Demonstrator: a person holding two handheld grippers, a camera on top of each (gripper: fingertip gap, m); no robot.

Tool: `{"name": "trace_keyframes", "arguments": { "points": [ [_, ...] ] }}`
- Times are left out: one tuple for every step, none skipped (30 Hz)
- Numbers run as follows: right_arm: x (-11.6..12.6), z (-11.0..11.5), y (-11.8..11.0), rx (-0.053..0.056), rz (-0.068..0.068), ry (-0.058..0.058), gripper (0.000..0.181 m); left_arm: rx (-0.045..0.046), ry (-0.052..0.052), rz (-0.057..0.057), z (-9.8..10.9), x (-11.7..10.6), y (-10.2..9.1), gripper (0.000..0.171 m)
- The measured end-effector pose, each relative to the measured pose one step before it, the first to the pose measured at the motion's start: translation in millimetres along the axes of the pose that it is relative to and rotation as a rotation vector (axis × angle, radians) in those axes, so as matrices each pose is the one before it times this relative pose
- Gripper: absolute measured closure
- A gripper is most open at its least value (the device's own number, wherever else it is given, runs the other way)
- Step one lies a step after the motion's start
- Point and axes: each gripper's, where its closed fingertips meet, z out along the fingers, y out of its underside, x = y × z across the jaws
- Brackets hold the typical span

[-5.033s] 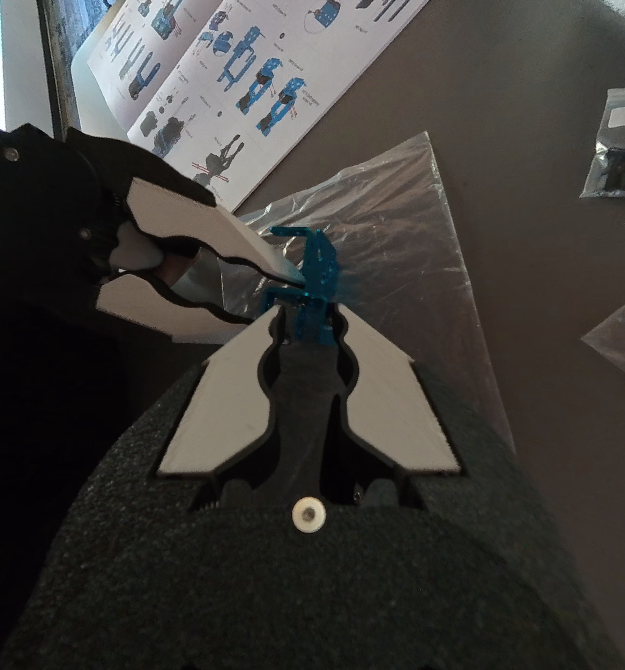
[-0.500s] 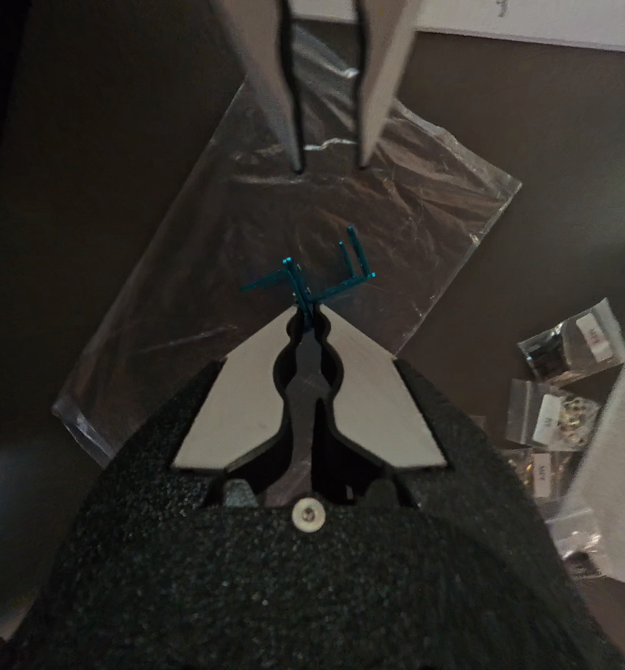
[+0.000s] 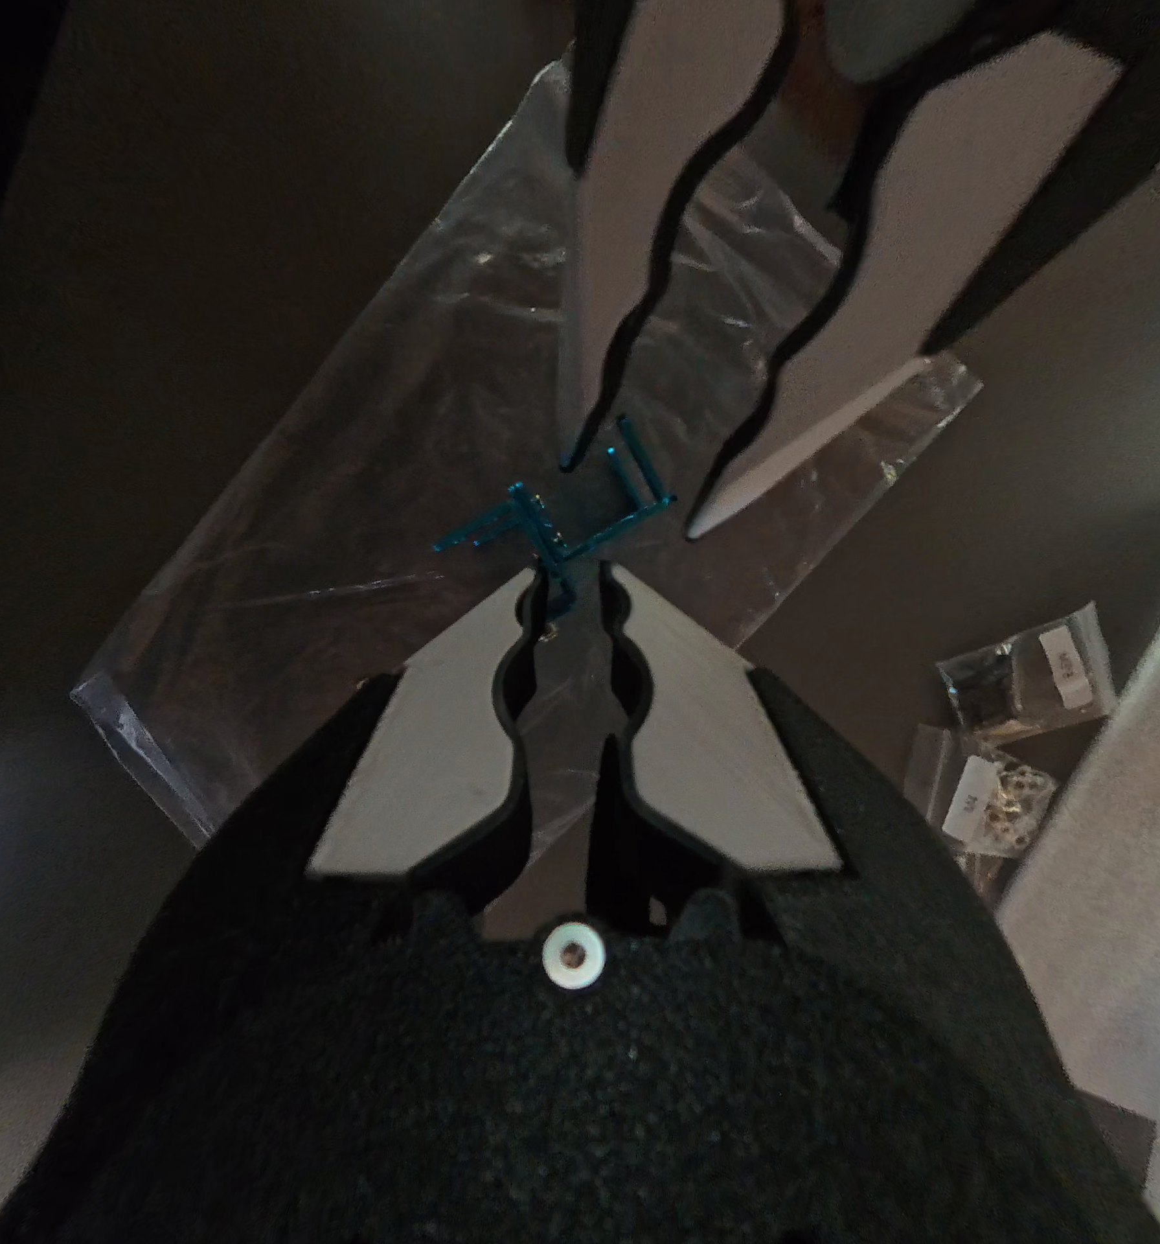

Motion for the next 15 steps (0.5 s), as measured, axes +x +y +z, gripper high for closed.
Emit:
{"name": "trace_keyframes", "arguments": {
  "points": [
    [0.00, -2.28, -0.36, 0.0115, 0.0123, 0.0098, 0.163, 0.00157, 0.0126, 0.0038, 1.48, 2.89, -0.15, 0.139],
    [0.54, -3.17, -0.24, 0.0158, 0.0171, 0.0138, 0.160, -0.00158, -0.0037, 0.0048, 1.06, 0.66, 0.43, 0.142],
    [0.88, -3.76, 0.99, 0.0133, 0.0225, 0.0176, 0.158, -0.00222, -0.0097, 0.0046, 0.39, -0.17, 0.80, 0.143],
    [1.46, -4.39, 2.24, 0.0112, 0.0277, 0.0231, 0.155, -0.00098, -0.0094, 0.0023, -0.18, -0.01, 0.71, 0.145],
    [1.86, -4.86, 2.18, 0.0194, 0.0381, 0.0280, 0.153, -0.00017, -0.0098, -0.0029, -0.51, -0.05, 0.51, 0.146],
    [1.76, -4.77, 1.52, 0.0288, 0.0541, 0.0287, 0.152, 0.00068, -0.0091, -0.0066, -0.59, 0.35, 0.37, 0.146],
    [0.11, -4.02, 1.33, 0.0342, 0.0619, 0.0181, 0.151, 0.00313, -0.0083, -0.0071, -0.63, 0.69, 0.15, 0.146],
    [-3.86, -2.92, 1.15, 0.0380, 0.0570, -0.0016, 0.148, 0.00309, -0.0093, -0.0057, -0.26, 0.70, 0.36, 0.146],
    [-1.61, -1.59, 0.97, 0.0439, 0.0560, 0.0175, 0.148, 0.00294, -0.0112, -0.0039, -0.42, 0.52, 0.21, 0.146],
    [3.07, -0.56, 1.70, 0.0404, 0.0560, 0.0442, 0.149, 0.00052, -0.0088, -0.0039, -0.45, 0.79, 0.22, 0.146],
    [-1.77, 0.94, 2.27, 0.0355, 0.0528, 0.0097, 0.149, -0.00260, -0.0076, -0.0099, -0.52, 0.68, 0.25, 0.146],
    [-2.31, 1.77, 1.72, 0.0339, 0.0522, 0.0045, 0.150, -0.00484, -0.0072, -0.0138, -0.37, 0.58, 0.16, 0.146],
    [2.25, 1.27, 1.78, 0.0310, 0.0464, 0.0305, 0.150, -0.00598, -0.0093, -0.0145, -0.44, 0.32, 0.20, 0.145],
    [-2.89, 0.74, 0.35, 0.0366, 0.0365, 0.0001, 0.150, -0.00612, -0.0165, -0.0146, -0.28, -0.71, 0.35, 0.146],
    [-3.43, 0.45, -0.91, 0.0368, 0.0358, -0.0020, 0.150, -0.00504, -0.0172, -0.0172, -0.26, -0.66, 0.36, 0.146]
  ]
}}
